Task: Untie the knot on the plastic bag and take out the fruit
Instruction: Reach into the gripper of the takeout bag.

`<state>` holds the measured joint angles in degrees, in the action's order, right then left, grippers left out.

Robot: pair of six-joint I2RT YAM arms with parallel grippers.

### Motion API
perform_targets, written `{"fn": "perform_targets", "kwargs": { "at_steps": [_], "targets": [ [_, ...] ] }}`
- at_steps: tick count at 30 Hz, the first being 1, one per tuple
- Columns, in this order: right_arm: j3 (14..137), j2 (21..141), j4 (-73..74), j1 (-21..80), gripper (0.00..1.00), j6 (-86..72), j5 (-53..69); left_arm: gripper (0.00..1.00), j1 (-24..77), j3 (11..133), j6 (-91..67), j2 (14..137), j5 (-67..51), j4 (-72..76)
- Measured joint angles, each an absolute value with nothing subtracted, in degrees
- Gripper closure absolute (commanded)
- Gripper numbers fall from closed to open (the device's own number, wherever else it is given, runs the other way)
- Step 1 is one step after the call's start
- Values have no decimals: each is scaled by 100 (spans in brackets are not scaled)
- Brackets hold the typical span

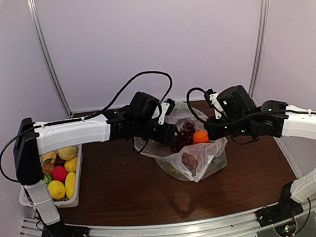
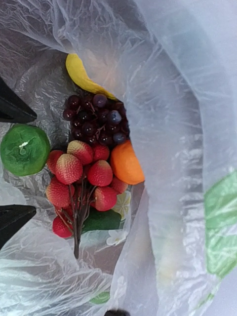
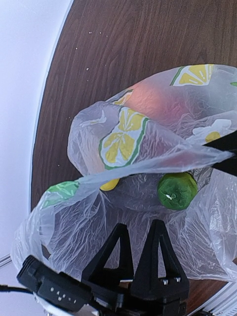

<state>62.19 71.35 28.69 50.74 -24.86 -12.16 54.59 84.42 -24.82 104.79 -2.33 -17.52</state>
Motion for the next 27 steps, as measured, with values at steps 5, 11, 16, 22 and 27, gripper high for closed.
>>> {"fn": "perform_targets", "kwargs": {
  "at_steps": [5,11,16,22,27],
  "targets": [
    [6219,7135,2869,5074,100,-2484,-1216,43,5437,8689,-2480,11045,-73,-1719],
    [6219,7135,2875,5074,100,-2484,-1216,42,5293,8858,-2477,11655,-185,-1741],
    [6219,7135,2882,5074,100,-2484,-1216,39,5260,8882,-2467,11872,-392,-1931],
    [6219,7135,2875,5074,100,-2486,-1212,38,5260,8882,-2449,11955,-676,-2169],
    [6160,7135,2856,5074,100,-2486,-1186,32,5260,8873,-2473,11961,-862,-2228]
  ]
}}
